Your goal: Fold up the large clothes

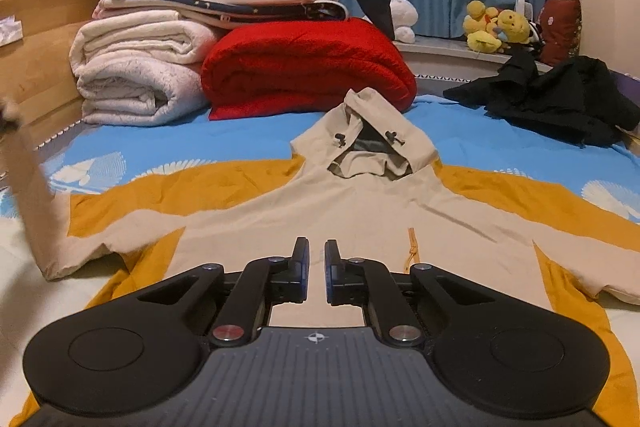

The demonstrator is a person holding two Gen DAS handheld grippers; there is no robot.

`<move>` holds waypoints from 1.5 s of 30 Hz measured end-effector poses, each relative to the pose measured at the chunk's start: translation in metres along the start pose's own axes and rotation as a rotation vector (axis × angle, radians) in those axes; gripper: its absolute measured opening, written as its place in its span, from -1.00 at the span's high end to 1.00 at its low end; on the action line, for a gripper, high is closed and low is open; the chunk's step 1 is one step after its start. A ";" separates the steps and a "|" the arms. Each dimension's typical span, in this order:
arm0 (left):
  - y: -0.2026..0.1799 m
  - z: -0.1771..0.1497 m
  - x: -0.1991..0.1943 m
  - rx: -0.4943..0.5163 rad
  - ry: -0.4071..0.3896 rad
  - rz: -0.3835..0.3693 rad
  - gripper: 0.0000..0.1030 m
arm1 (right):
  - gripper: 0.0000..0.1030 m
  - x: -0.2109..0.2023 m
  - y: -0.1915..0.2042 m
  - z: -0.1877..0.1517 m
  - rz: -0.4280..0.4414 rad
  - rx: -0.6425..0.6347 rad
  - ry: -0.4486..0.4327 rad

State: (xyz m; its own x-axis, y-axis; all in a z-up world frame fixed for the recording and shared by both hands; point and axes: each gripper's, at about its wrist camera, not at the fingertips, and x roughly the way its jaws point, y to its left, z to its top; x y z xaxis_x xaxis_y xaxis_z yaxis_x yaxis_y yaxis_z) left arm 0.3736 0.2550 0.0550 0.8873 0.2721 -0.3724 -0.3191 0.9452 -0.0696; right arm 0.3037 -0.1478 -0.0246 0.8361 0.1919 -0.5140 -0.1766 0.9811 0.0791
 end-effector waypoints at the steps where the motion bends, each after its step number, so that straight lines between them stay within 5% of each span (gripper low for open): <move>1: -0.036 0.000 -0.012 0.043 -0.005 -0.089 0.98 | 0.85 -0.001 -0.001 0.001 -0.002 0.003 0.001; 3: -0.103 -0.008 -0.034 0.121 0.019 -0.280 0.94 | 0.85 -0.002 -0.002 0.003 -0.012 0.015 0.006; 4: -0.128 -0.016 -0.041 0.147 0.059 -0.374 0.72 | 0.85 -0.002 -0.003 0.004 -0.019 0.024 0.011; 5: -0.155 -0.025 -0.046 0.178 0.132 -0.493 0.19 | 0.83 -0.002 -0.005 0.005 -0.027 0.035 0.015; 7: -0.184 -0.036 -0.055 0.221 0.195 -0.584 -0.26 | 0.72 -0.001 -0.011 0.006 -0.043 0.070 0.038; 10: -0.193 -0.027 -0.074 0.215 0.156 -0.500 -0.27 | 0.68 0.001 -0.024 0.008 -0.054 0.133 0.062; 15: -0.167 -0.003 -0.086 0.063 0.215 -0.284 -0.26 | 0.68 -0.003 -0.044 0.010 -0.067 0.226 0.078; 20: -0.153 -0.015 -0.079 0.101 0.202 -0.170 -0.27 | 0.80 -0.011 -0.053 0.015 -0.041 0.295 0.069; 23: -0.159 -0.040 -0.055 0.168 0.302 -0.122 -0.26 | 0.80 -0.018 -0.055 0.022 -0.023 0.286 0.045; 27: -0.161 -0.046 -0.036 0.219 0.309 -0.136 -0.29 | 0.79 -0.015 -0.066 0.028 -0.018 0.324 0.054; 33: -0.160 -0.034 -0.029 0.169 0.312 -0.157 -0.35 | 0.77 0.014 -0.086 0.020 0.014 0.461 0.166; 45: -0.098 -0.018 0.000 0.009 0.381 -0.061 -0.40 | 0.28 0.074 -0.104 -0.015 0.026 0.673 0.348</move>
State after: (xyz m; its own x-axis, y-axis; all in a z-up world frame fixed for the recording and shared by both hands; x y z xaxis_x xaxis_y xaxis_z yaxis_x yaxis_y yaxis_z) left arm 0.3986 0.1592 0.0453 0.7165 0.1305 -0.6853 -0.2650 0.9596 -0.0943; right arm 0.3764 -0.2360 -0.0837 0.6039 0.3057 -0.7361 0.2546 0.8011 0.5416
